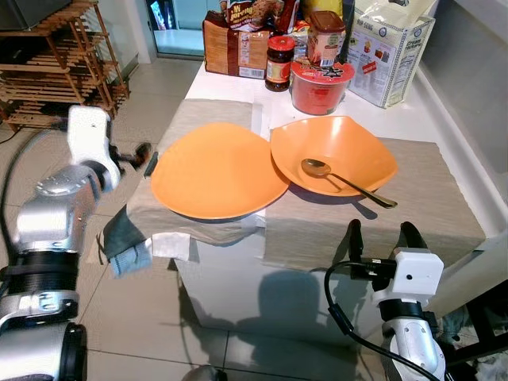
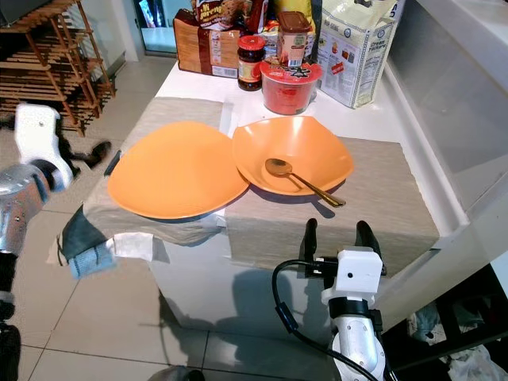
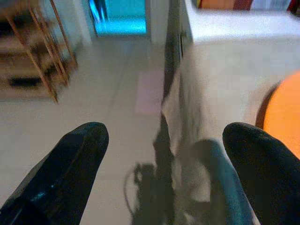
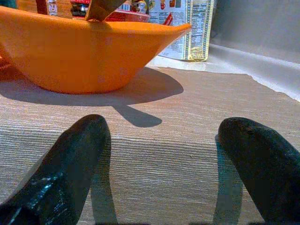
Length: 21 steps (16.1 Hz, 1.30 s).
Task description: Setting the table
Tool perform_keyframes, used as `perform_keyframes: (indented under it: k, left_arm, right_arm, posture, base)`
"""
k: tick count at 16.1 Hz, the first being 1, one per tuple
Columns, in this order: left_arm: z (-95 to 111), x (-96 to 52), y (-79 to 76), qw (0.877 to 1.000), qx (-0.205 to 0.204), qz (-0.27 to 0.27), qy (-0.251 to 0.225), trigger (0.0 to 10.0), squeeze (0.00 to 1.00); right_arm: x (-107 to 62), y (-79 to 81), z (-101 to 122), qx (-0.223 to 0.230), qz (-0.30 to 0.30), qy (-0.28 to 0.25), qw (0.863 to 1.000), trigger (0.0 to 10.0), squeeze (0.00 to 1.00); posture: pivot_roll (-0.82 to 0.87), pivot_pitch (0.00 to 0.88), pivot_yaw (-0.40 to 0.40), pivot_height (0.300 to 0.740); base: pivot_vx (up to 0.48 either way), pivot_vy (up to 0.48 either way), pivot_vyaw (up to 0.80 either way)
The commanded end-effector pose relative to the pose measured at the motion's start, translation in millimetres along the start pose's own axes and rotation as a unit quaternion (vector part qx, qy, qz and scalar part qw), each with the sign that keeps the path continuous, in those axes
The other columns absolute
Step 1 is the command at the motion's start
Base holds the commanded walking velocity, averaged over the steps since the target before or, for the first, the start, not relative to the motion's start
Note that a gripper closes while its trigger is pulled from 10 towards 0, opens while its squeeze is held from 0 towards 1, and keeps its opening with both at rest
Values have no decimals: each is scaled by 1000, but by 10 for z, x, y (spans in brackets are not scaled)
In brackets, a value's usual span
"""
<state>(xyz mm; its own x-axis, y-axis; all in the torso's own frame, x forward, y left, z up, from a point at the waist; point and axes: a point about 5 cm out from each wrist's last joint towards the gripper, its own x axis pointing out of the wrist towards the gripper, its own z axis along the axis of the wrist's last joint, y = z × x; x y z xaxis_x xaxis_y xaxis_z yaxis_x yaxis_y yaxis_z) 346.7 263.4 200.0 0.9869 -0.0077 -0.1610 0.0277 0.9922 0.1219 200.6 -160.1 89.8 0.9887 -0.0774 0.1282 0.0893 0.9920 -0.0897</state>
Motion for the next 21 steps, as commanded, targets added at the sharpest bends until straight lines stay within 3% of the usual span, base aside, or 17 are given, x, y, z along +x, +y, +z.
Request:
perform_keyframes:
  k: [1, 2, 4, 6, 9, 13, 15, 18, 21]
  left_arm:
    - [192, -43, 14, 998, 22, 6, -56, 10000, 0]
    - [232, -51, -11, 997, 30, 3, -74, 10000, 0]
    - [226, -81, -251, 992, 39, -24, -115, 10000, 0]
    - [164, -131, -583, 989, 18, -73, -127, 10000, 0]
    - [82, -165, -811, 987, 1, -100, -129, 10000, 0]
    - [-2, -180, -878, 987, -6, -116, -110, 10000, 0]
    - [-126, -236, -916, 988, 6, -135, -79, 10000, 0]
    - [-235, -332, -905, 990, -4, -118, -81, 10000, 0]
    - [-202, -386, -1021, 988, -8, -97, -120, 10000, 0]
  right_arm:
    - [-14, -3, -46, -4, 3, 18, 1000, 10000, 0]
    - [-5, 4, -48, -4, 4, 18, 1000, 10000, 0]
    - [91, 23, -9, -3, 3, 5, 1000, 10000, 0]
    - [188, -3, 68, -5, -7, -13, 1000, 10000, 0]
    - [258, -16, 173, -1, -12, -32, 999, 10000, 0]
    - [139, -9, 39, -2, 1, 2, 1000, 10000, 0]
    - [49, -27, -20, 2, 7, 18, 1000, 10000, 0]
    - [41, -72, 8, 2, 1, 11, 1000, 10000, 0]
    - [115, -21, 30, 11, 2, 4, 1000, 10000, 0]
  posture:
    - [-20, 33, 13, 727]
    - [-19, 33, 12, 727]
    - [-20, 30, 17, 727]
    - [-22, 29, 17, 727]
    - [-30, 22, 16, 727]
    - [-31, 18, 14, 727]
    - [-31, 20, 17, 727]
    - [-31, 24, 18, 727]
    - [-27, 16, 12, 727]
  base:
    - [0, 0, 0]
    - [0, 0, 0]
    - [0, 0, 0]
    - [0, 0, 0]
    - [0, 0, 0]
    - [0, 0, 0]
    - [0, 0, 0]
    - [0, 0, 0]
    - [0, 0, 0]
